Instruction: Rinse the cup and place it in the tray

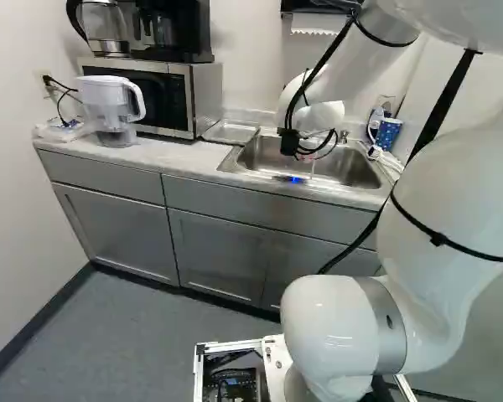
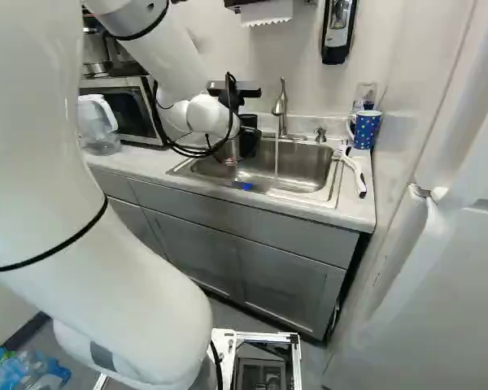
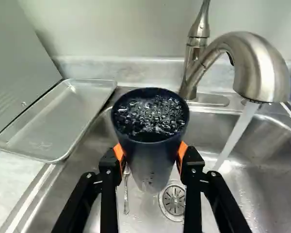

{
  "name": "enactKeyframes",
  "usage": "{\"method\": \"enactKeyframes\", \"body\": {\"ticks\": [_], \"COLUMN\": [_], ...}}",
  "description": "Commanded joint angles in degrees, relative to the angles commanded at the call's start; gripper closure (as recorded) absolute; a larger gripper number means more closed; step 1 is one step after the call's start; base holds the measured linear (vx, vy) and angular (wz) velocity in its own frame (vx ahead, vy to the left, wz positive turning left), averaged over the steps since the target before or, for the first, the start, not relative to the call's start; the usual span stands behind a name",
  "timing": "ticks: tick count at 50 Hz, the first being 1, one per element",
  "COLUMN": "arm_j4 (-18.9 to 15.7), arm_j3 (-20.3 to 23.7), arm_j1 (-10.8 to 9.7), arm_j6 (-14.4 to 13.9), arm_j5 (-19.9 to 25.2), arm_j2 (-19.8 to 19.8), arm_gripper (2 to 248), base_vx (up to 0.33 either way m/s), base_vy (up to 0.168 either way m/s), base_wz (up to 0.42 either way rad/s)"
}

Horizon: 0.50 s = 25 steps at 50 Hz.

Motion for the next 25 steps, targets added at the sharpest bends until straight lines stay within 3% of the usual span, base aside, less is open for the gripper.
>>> {"method": "enactKeyframes", "body": {"ticks": [25], "arm_j4": [0.00], "arm_j3": [-0.65], "arm_j1": [0.32], "arm_j6": [0.00], "arm_j5": [0.00], "arm_j2": [2.61], "arm_gripper": [128], "base_vx": [0.000], "base_vy": [0.000], "base_wz": [0.000]}}
